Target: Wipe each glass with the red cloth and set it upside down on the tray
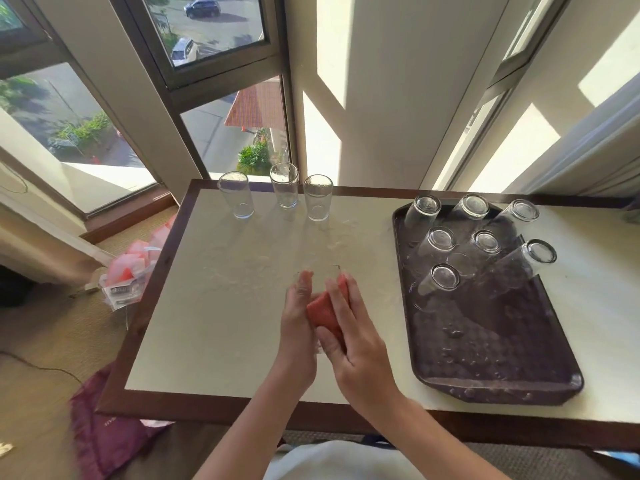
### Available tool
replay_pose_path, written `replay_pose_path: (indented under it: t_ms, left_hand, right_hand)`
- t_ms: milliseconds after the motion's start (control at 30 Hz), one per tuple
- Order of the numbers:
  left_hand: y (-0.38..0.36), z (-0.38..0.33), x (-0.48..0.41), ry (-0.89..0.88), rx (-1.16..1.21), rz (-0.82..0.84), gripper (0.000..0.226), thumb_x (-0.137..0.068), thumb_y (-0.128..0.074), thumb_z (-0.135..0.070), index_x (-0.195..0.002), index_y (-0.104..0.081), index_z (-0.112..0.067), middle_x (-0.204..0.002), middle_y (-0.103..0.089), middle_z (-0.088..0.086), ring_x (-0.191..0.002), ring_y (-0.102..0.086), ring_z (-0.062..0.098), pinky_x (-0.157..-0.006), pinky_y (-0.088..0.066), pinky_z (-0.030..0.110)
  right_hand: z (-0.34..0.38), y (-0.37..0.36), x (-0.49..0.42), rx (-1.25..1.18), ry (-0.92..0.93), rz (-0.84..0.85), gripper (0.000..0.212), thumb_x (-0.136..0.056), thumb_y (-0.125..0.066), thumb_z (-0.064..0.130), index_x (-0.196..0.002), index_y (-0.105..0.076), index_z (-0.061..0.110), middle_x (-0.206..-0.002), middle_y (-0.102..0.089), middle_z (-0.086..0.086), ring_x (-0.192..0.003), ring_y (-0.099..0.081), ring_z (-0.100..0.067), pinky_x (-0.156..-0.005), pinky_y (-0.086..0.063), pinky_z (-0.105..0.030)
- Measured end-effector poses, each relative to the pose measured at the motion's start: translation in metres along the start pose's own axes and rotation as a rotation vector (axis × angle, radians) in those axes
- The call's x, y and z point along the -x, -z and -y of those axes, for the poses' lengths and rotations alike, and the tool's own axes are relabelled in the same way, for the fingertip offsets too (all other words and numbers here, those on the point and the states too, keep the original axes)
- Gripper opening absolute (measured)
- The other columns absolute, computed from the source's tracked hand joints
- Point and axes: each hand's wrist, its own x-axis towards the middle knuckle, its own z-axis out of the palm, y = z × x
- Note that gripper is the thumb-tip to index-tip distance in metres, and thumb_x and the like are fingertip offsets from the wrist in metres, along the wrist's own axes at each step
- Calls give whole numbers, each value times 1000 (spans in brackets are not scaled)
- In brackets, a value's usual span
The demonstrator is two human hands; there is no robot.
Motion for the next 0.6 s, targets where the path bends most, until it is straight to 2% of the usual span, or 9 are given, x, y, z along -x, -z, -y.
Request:
replay_pose_path:
  t_ms: [100,167,233,300,367,400,467,500,600]
  left_hand:
    - [-4,-3,6,-43,-40,110,69,-77,-64,-70,-121,-58,-18,-109,-71,17,-92,-73,24,-66,-57,31]
    - [-7,-3,9,-97,-26,167,93,-60,-73,-78,-125,-54,-14,-115,-69,19,-104,-71,27,-83,-59,42]
    - [-6,-4,11,-158,-5,193,98,-61,-73,-77,-129,-54,-9,-123,-66,20,-115,-66,28,-95,-55,43]
    - [-6,-8,11,-201,-15,147,84,-70,-67,-74,-123,-60,-9,-118,-68,21,-109,-67,30,-91,-56,36]
    - [-5,-9,9,-198,-14,72,67,-81,-58,-67,-124,-57,-16,-108,-69,20,-98,-70,31,-85,-56,38]
    - [-3,-10,8,-178,-21,43,58,-86,-53,-64,-125,-55,-21,-104,-68,17,-93,-70,29,-83,-56,40]
    - [-2,-10,9,-141,-37,14,44,-91,-48,-61,-119,-56,-28,-103,-68,15,-91,-69,26,-80,-56,41]
    - [-1,-9,11,-135,-37,20,45,-92,-51,-62,-119,-57,-28,-105,-70,15,-93,-69,26,-77,-56,38]
    - [-2,-4,15,-156,-39,82,77,-69,-73,-65,-129,-52,-21,-114,-71,13,-104,-71,28,-84,-57,42]
  right_hand:
    - [0,7,-23,-371,-299,-58,67,-89,-37,69,-150,-23,47,-141,-55,6,-120,-61,-19,-100,-52,-43]
    - [-2,13,-44,-535,-415,-93,64,-90,-36,63,-145,-41,31,-124,-67,0,-112,-66,-19,-99,-51,-49]
    - [4,15,-52,-585,-428,-104,56,-94,-38,60,-140,-49,29,-118,-69,1,-110,-66,-16,-101,-51,-47]
    - [11,10,-42,-553,-366,-91,51,-95,-40,57,-143,-42,40,-127,-63,15,-116,-61,-1,-103,-49,-33]
    - [19,3,-24,-338,-228,-110,49,-98,-40,51,-146,-29,46,-141,-47,24,-122,-48,14,-100,-43,-12]
    - [21,0,-16,-188,-157,-140,50,-99,-38,49,-147,-27,44,-146,-42,19,-126,-45,13,-98,-42,-9]
    - [16,-6,-8,-60,-72,-160,53,-99,-36,49,-149,-24,40,-153,-38,7,-133,-44,0,-101,-43,-15]
    - [12,-6,-8,-111,-97,-148,54,-98,-36,51,-149,-24,40,-151,-41,5,-131,-48,-5,-102,-44,-19]
    - [7,3,-28,-588,-380,-122,50,-96,-38,56,-139,-46,31,-121,-66,-3,-103,-65,-17,-86,-54,-32]
